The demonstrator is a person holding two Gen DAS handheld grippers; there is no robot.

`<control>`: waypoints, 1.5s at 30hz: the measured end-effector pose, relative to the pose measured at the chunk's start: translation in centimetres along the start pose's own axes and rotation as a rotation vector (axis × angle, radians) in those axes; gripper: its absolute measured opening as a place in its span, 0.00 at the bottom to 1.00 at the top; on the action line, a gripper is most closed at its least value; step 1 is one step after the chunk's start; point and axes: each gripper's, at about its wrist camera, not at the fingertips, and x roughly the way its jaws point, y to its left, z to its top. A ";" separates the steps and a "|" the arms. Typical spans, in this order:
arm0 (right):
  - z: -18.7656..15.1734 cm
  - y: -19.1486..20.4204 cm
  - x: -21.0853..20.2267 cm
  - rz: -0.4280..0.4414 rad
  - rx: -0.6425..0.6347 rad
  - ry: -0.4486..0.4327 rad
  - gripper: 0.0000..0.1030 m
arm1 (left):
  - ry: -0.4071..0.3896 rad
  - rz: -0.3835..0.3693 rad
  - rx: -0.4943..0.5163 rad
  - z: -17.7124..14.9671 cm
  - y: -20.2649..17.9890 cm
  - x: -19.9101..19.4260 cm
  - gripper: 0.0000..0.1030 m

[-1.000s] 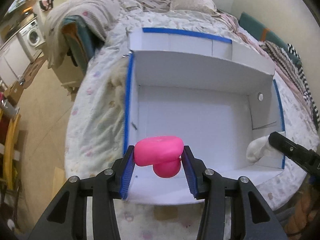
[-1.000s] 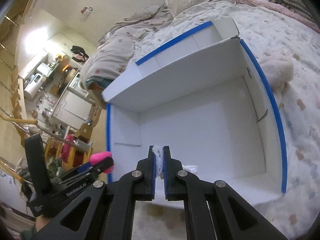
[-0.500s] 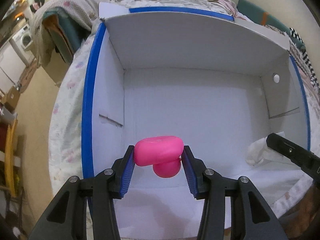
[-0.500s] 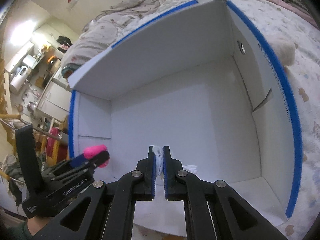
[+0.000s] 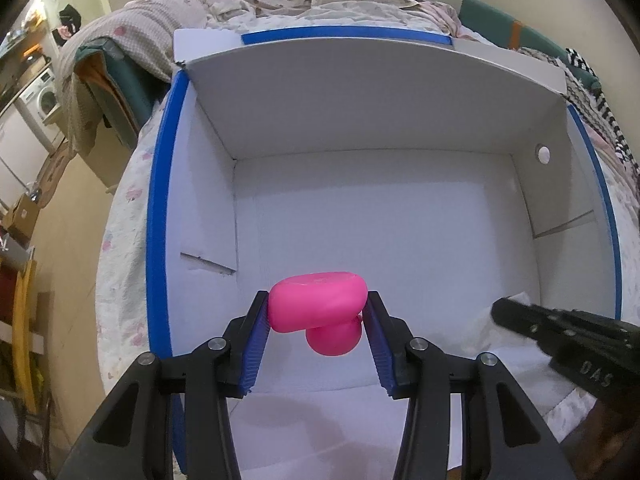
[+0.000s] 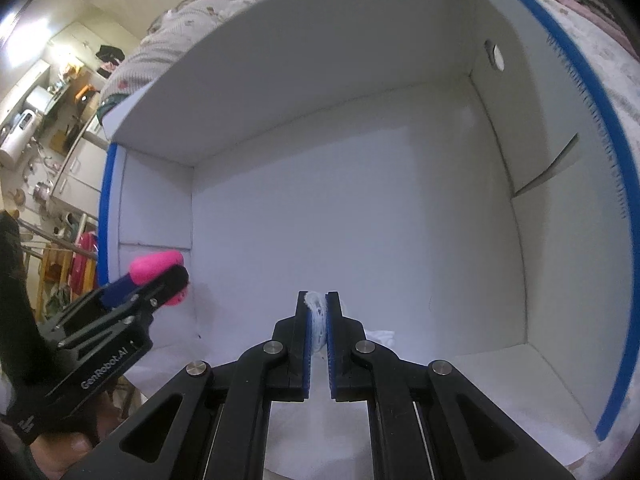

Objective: Organize soft objects
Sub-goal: 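Carry the pink toy with the left tool into the box while the right tool carries the white cloth in, then open the left tool over the box floor while the right tool opens to drop the cloth, then lift both tools out of the box back toward the pile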

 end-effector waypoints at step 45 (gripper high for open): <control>0.2 0.4 -3.6 0.013 0.003 -0.162 1.00 | -0.031 0.022 -0.006 -0.4 0.4 -2.0 0.63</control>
